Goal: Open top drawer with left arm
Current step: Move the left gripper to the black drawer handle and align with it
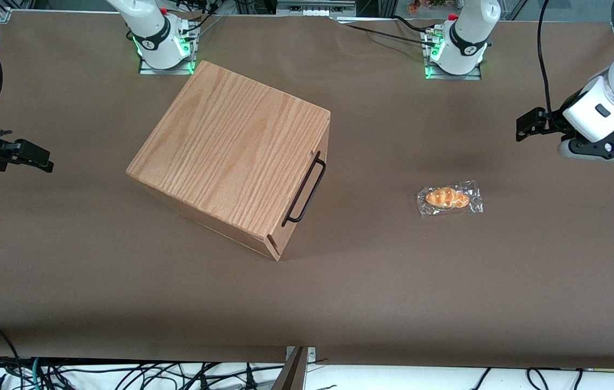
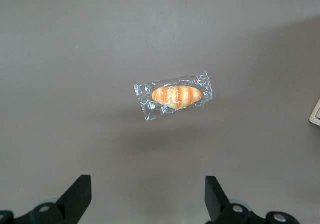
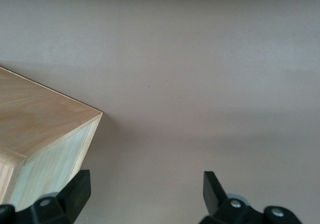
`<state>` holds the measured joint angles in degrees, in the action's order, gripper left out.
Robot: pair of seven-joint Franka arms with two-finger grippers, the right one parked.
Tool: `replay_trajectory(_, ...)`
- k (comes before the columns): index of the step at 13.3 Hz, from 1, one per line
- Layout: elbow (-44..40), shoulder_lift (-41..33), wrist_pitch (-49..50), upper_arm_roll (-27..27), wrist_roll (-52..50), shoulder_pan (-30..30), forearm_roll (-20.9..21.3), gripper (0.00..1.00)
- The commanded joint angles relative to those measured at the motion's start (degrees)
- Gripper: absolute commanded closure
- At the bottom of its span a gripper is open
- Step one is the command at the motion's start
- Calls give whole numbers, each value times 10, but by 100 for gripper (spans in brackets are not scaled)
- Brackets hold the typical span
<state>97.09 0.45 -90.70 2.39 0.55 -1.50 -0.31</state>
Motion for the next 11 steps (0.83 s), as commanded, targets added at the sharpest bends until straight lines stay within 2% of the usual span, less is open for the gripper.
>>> replay_trajectory(1,-21,10,30,2,10,-7,-13,0)
replay_trajectory(3,-23,18,66,4,9,-32,-55,0)
replay_trajectory(6,-46,39,67,11,11,-79,-80,0)
replay_trajectory(9,-126,117,58,11,6,-122,-107,0)
replay_trajectory(11,-195,183,57,11,1,-135,-162,0)
